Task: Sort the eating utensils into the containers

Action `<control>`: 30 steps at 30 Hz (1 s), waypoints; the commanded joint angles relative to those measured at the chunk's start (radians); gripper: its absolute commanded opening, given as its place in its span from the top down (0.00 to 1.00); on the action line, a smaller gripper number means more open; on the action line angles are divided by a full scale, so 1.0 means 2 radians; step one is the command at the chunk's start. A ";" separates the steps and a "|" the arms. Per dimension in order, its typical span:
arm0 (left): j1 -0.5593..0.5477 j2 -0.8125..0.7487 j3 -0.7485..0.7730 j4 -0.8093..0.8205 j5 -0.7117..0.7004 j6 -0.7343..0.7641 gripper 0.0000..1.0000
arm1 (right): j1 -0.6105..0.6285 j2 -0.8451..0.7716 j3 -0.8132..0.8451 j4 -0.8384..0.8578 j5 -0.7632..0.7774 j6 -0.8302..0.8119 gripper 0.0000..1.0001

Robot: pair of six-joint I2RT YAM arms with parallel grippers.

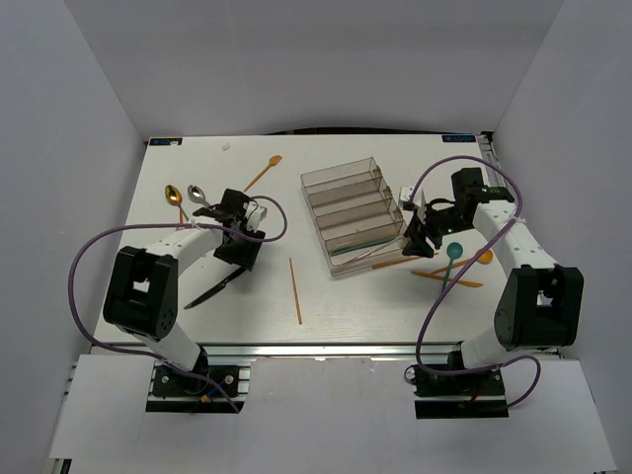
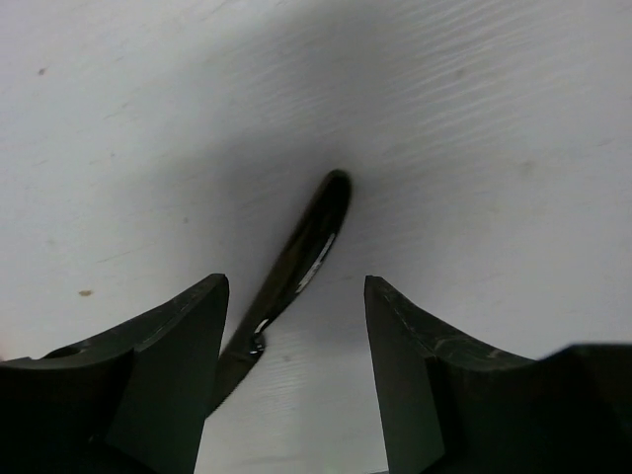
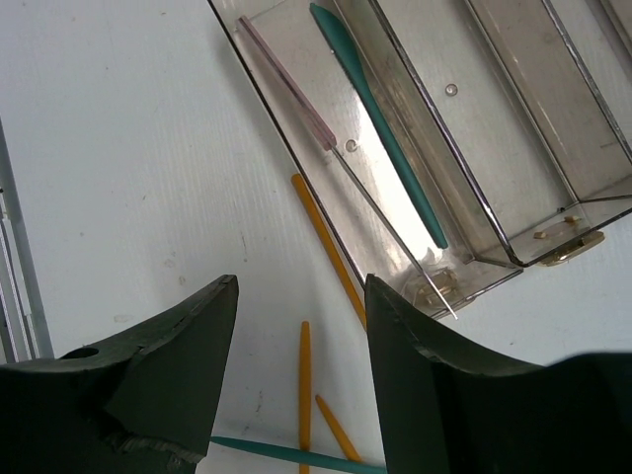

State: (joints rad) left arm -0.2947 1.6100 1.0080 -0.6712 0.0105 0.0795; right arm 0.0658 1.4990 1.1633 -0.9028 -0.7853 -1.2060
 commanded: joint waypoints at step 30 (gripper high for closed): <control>0.025 0.020 -0.088 0.066 0.021 0.122 0.88 | -0.005 -0.033 -0.007 0.026 -0.035 0.007 0.39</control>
State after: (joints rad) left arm -0.2569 1.5749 0.8581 -0.5865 0.0689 0.3138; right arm 0.0647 1.4704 1.1625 -0.8627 -0.8181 -1.2026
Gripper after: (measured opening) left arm 0.289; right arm 0.607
